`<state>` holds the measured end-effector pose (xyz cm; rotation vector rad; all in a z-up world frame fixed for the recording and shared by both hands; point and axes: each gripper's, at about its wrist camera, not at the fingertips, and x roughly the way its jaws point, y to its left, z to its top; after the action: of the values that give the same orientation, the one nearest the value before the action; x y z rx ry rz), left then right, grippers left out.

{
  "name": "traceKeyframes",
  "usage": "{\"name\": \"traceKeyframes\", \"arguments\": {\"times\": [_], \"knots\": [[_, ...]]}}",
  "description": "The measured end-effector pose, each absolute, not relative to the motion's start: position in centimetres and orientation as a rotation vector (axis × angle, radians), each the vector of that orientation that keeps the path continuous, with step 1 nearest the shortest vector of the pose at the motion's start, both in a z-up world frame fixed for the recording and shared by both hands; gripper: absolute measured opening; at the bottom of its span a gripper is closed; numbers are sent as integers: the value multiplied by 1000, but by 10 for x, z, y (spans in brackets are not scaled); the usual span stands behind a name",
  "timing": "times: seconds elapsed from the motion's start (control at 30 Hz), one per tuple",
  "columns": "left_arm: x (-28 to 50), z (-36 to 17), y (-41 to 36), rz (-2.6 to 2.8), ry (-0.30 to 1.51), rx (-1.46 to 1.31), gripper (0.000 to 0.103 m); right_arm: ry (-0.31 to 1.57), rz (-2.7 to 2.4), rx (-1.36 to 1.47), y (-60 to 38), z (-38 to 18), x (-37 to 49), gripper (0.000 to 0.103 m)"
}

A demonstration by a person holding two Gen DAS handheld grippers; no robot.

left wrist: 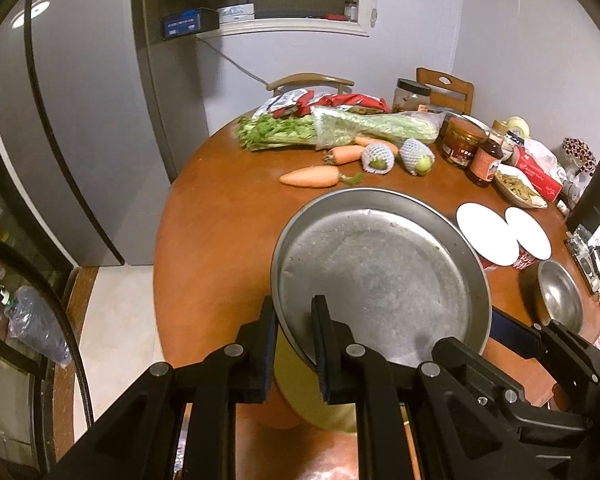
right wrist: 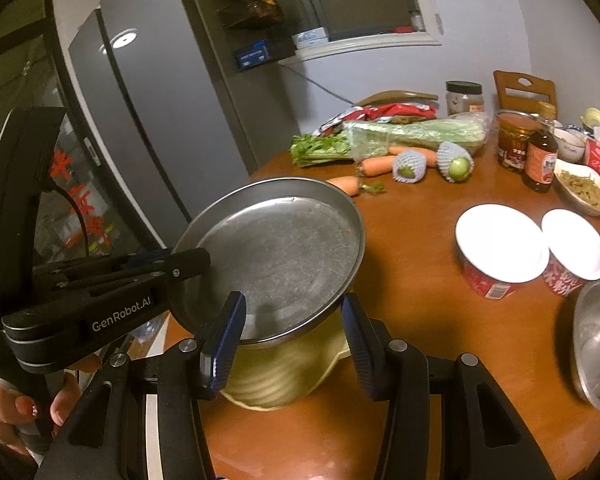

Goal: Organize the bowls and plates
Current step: 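Lower the grey metal tray with the left tool onto the yellow plate stack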

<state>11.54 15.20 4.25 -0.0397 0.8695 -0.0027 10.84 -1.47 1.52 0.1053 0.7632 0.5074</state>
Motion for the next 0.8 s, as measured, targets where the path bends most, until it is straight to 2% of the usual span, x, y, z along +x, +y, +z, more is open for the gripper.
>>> {"name": "traceKeyframes", "arguments": {"times": [0.8], "knots": [[103,-14,178,24,940,-84,16,840,547,27,17,-30,99,52]]}}
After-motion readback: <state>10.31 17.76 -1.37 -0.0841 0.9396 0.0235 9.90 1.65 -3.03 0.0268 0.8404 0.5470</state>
